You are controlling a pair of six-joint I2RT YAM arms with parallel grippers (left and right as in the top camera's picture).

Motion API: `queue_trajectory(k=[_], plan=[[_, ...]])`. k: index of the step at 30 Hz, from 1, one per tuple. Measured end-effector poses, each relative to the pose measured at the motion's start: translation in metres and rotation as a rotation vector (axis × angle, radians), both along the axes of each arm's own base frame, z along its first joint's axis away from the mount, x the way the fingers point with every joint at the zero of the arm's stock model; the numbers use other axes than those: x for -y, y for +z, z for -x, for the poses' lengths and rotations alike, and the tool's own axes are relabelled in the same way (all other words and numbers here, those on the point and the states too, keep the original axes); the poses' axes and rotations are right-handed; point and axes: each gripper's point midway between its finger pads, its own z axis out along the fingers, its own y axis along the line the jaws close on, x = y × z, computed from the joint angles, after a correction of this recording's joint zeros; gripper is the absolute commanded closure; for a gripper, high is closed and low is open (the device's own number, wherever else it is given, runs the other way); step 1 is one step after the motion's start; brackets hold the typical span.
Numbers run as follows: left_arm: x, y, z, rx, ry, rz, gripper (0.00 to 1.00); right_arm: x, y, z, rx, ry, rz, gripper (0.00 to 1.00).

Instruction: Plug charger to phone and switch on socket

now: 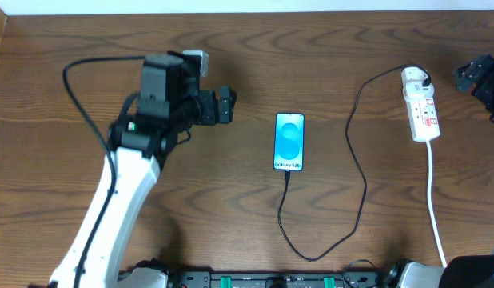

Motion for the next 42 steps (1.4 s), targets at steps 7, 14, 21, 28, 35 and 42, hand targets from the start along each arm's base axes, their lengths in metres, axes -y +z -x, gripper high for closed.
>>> queue_trajectory(k=[7,14,21,28,35,42], plan=[[-0.011,0.011,0.018,0.267,0.027,0.044,0.00,0.000,0.000,0.000,-0.001,0.000,-0.001,0.01],[-0.036,0.002,0.036,0.460,0.089,0.074,0.00,0.000,0.000,0.000,-0.001,0.000,-0.001,0.01],[-0.054,-0.005,0.074,0.738,0.137,0.113,0.00,0.000,0.000,0.000,-0.001,0.000,-0.001,0.01],[-0.071,-0.031,0.103,0.815,0.207,0.103,0.00,0.000,0.000,0.000,-0.001,0.000,-0.002,0.01],[-0.086,-0.049,0.112,0.750,0.286,0.053,0.00,0.000,0.000,0.000,-0.001,0.000,-0.001,0.01],[-0.110,-0.082,0.125,0.623,0.380,-0.033,0.01,0.000,0.000,0.000,-0.002,0.000,-0.002,0.01]])
